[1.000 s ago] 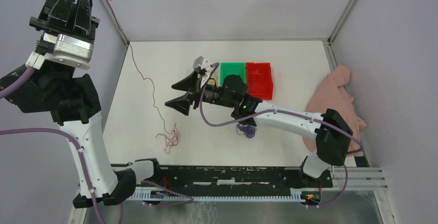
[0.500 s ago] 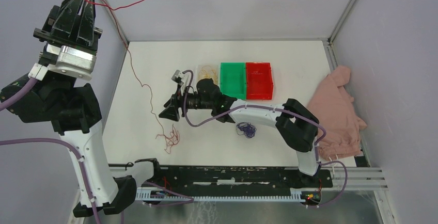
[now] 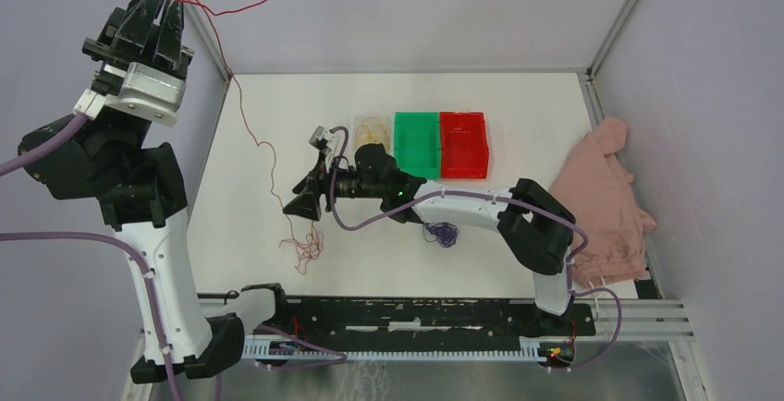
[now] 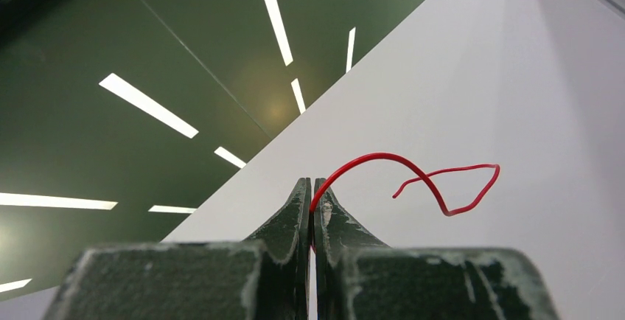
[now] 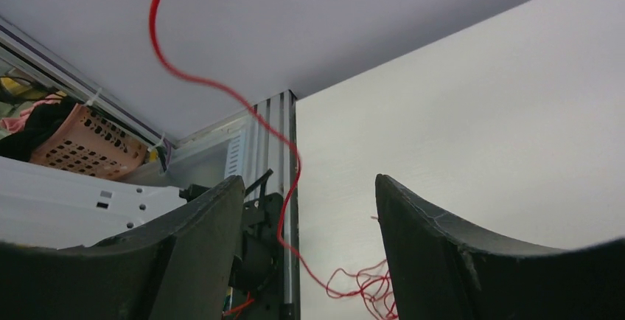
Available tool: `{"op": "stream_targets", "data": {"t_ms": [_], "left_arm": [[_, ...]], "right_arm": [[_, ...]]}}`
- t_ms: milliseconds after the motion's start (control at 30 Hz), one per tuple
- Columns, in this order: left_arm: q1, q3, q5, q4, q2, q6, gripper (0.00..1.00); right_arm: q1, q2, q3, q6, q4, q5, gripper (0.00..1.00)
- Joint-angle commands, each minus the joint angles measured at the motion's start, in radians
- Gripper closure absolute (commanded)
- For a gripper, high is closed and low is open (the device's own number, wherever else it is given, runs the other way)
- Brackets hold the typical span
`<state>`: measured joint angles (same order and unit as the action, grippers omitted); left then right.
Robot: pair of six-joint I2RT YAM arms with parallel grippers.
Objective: Untangle the cables
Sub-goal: Untie the cable.
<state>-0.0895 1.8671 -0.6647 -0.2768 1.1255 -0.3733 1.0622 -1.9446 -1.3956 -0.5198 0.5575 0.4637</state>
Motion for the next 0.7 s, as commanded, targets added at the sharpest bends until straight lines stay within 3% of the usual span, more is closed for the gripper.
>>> {"op": "stream_targets", "data": {"t_ms": [0, 167, 467, 667], "left_arm": [[-0.004, -0.008, -0.009, -0.002, -0.007, -0.038, 0.97], [-0.004, -0.005, -0.010, -0.002, -0.003, -0.033, 0.97], [-0.005, -0.013, -0.009, -0.006, -0.008, -0.025, 0.97], [-0.004, -0.033, -0.004, -0.014, -0.008, -0.031, 0.97]], "right_arm": [[-0.011, 0.113, 0.079, 0.054, 0.011, -0.039, 0.26], [-0.013, 0.130, 0.057, 0.080, -0.019, -0.001, 0.22], [-0.012, 0.002, -0.119, 0.109, -0.121, -0.029, 0.23], [-0.010, -0.069, -0.166, 0.041, -0.062, 0.018, 0.25]]}}
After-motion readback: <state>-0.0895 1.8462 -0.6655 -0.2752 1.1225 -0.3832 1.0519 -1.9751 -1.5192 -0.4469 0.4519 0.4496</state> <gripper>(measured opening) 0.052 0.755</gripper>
